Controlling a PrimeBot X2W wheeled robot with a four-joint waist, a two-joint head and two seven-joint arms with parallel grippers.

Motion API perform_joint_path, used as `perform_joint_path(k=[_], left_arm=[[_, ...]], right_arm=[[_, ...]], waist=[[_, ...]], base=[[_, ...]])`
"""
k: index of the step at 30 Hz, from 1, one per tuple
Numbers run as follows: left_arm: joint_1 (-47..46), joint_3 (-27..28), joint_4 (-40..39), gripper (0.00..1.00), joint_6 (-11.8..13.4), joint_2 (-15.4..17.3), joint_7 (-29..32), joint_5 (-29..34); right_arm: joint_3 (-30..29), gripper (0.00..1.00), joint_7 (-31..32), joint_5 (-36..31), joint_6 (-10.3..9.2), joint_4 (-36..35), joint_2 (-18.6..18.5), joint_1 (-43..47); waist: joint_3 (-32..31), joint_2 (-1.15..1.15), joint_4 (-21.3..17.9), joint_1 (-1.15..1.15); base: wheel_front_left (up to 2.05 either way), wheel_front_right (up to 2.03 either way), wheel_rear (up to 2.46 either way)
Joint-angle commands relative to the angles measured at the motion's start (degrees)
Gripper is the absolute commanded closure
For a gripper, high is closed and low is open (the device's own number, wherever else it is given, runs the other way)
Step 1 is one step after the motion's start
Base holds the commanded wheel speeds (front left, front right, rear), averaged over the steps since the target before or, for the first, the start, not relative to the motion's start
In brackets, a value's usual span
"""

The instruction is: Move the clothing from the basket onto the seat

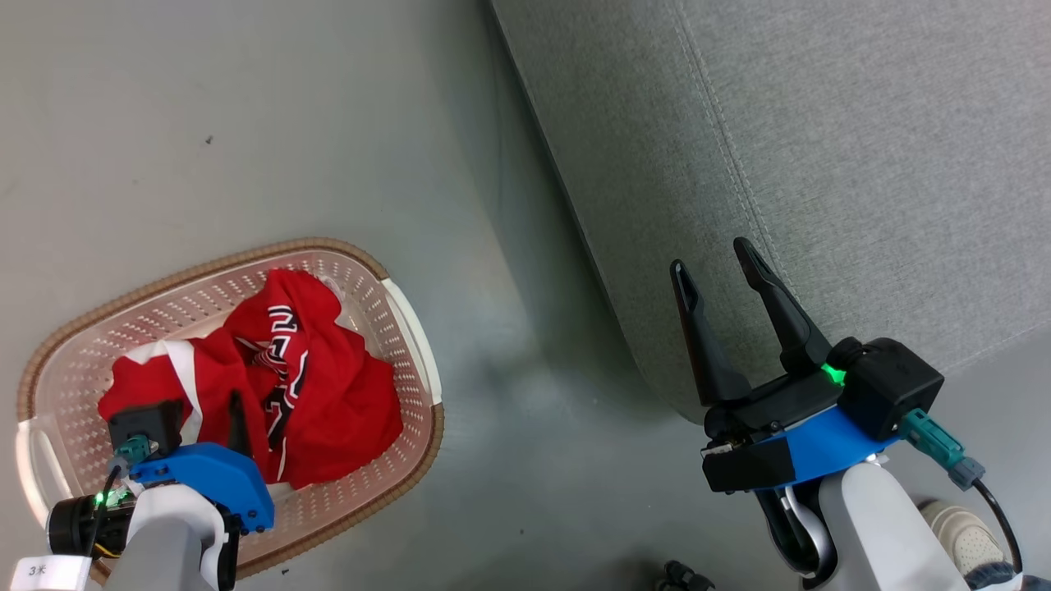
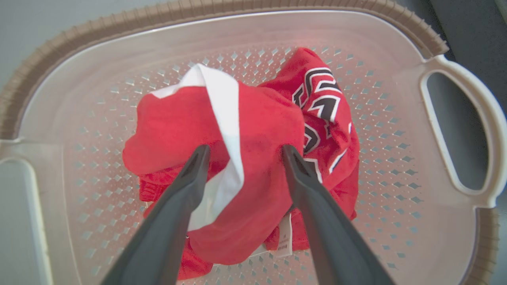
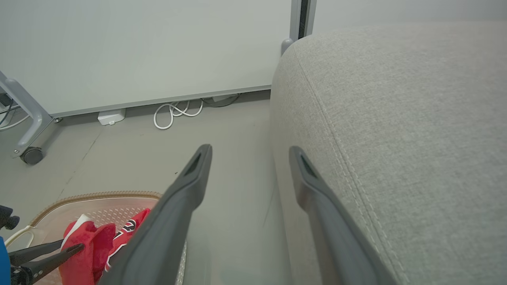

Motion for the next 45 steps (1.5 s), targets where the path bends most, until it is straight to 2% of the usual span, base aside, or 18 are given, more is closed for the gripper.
perform_joint_path(k=[1, 18, 19, 20, 21, 22, 23, 37, 45], left_arm=[[-0.86, 0.07, 0.34, 0.00, -0.15, 0.36, -0.03, -0.45], [-8.08, -1.94, 4.99, 0.00, -1.61, 1.40, 0.78, -1.07], [-8.44, -2.04, 5.40, 0.04, -1.69, 1.46, 1.27, -1.17], [-8.77, -2.15, 5.81, 0.42, -1.88, 1.55, 1.74, -1.30], [-9.07, -2.26, 6.11, 0.62, -1.95, 1.67, 2.06, -1.36], [-9.31, -2.37, 6.35, 0.95, -1.97, 1.76, 2.21, -1.33], [-9.47, -2.55, 6.72, 1.00, -2.10, 1.71, 2.56, -1.38], [-10.91, -3.90, 9.48, 1.00, -2.79, 0.71, 2.63, -2.72], [-11.06, -4.72, 10.64, 1.00, -3.17, -1.16, 1.60, -3.38]], right_arm=[[0.07, 0.00, -0.29, 0.09, 0.03, -0.36, -0.10, -0.79], [0.36, 0.00, -0.29, 0.99, 0.03, -1.70, -0.10, -2.94], [0.34, 0.00, -0.29, 0.98, 0.03, -1.71, -0.10, -3.03], [0.39, 0.00, -0.29, 1.00, 0.03, -1.73, -0.10, -3.10], [0.43, 0.00, -0.29, 1.05, 0.03, -1.75, -0.10, -3.15], [0.49, 0.00, -0.29, 1.10, 0.03, -1.76, -0.10, -3.15], [0.52, 0.00, -0.29, 1.16, 0.03, -1.74, -0.10, -3.09], [0.00, 0.00, -0.29, 0.63, 0.03, -1.09, -0.10, -3.31], [-1.06, 0.00, -0.29, -1.20, 0.03, -0.29, -0.11, -3.65]], waist=[[0.85, 0.00, -0.21, -0.01], [6.62, 0.00, -1.07, -0.01], [6.76, 0.00, -1.12, -0.01], [6.89, 0.00, -1.19, -0.01], [7.00, 0.00, -1.25, -0.01], [7.09, 0.00, -1.32, -0.01], [7.16, 0.00, -1.37, -0.01], [6.31, 0.00, -0.44, -0.01], [2.70, 0.00, 2.08, -0.01]], base=[[0.00, 0.00, 0.00], [0.00, 0.00, 0.00], [0.00, 0.00, 0.00], [0.00, 0.00, 0.00], [0.00, 0.00, 0.00], [0.00, 0.00, 0.00], [0.00, 0.00, 0.00], [0.00, 0.00, 0.00], [0.00, 0.00, 0.00]])
